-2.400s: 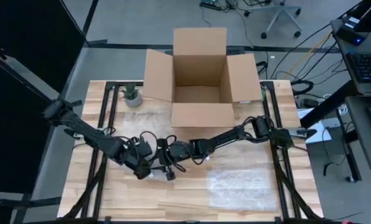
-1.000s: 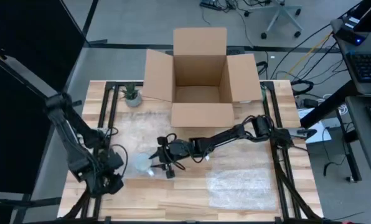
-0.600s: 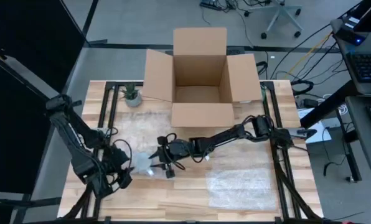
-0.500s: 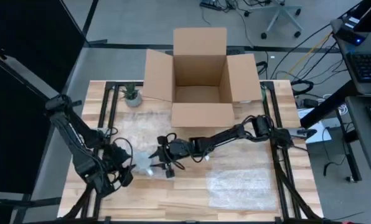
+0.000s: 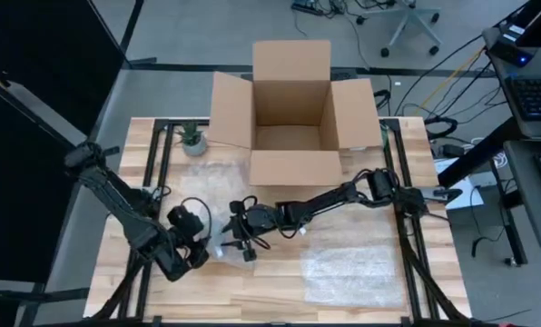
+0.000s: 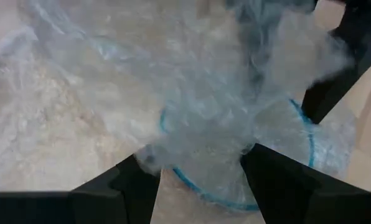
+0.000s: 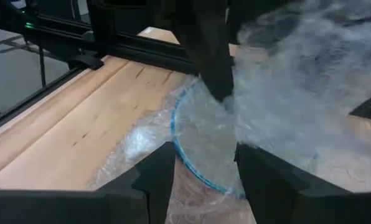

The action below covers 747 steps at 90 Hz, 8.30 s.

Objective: Wrap mug
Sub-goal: Wrap the red mug with the bubble wrap

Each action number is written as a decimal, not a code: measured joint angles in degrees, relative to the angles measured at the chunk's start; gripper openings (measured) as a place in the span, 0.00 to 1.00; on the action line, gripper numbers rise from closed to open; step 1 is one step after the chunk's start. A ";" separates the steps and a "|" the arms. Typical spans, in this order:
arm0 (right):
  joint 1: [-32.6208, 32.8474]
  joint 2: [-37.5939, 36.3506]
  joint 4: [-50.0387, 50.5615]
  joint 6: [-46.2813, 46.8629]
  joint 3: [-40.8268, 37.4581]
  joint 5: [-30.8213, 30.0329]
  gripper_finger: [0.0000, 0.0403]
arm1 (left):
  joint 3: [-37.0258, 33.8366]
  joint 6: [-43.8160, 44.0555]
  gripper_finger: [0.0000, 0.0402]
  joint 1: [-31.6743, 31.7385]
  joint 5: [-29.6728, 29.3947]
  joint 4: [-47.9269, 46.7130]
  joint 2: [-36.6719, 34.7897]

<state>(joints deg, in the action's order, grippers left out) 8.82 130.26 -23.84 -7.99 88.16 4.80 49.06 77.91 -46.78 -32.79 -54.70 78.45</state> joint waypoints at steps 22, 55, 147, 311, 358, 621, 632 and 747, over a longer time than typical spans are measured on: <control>0.39 -1.14 1.20 -0.15 0.61 -0.79 0.39 | -0.05 0.79 0.53 -0.02 2.94 0.02 0.35; 0.13 -1.20 -0.67 2.51 0.81 -0.82 0.39 | -0.35 0.55 0.53 0.08 4.53 -0.36 0.66; -1.59 -1.21 2.79 4.11 0.94 -3.57 0.39 | 1.40 -4.91 0.53 6.69 2.18 0.50 0.44; -1.97 -1.09 4.81 1.84 0.94 -3.57 0.39 | -3.63 -20.09 0.53 15.29 2.42 3.35 -11.35; -2.01 -1.03 4.98 1.71 0.94 -3.92 0.39 | -3.37 -27.46 0.53 22.74 15.80 11.01 2.63; -1.70 -1.42 3.31 2.53 0.83 -5.00 0.39 | -4.27 -37.96 0.53 23.02 21.30 12.57 -1.05; -1.38 -2.83 4.68 1.59 0.66 -5.16 0.39 | -4.17 -38.38 0.53 23.02 21.39 12.29 -1.38; 0.79 0.96 -1.66 2.84 1.11 -8.09 0.39 | 4.69 -39.36 0.53 23.10 21.75 3.30 -5.40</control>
<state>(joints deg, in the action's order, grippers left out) 9.61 131.22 -25.50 -5.16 89.27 -3.29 53.75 38.54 -23.69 -11.03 -51.40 73.06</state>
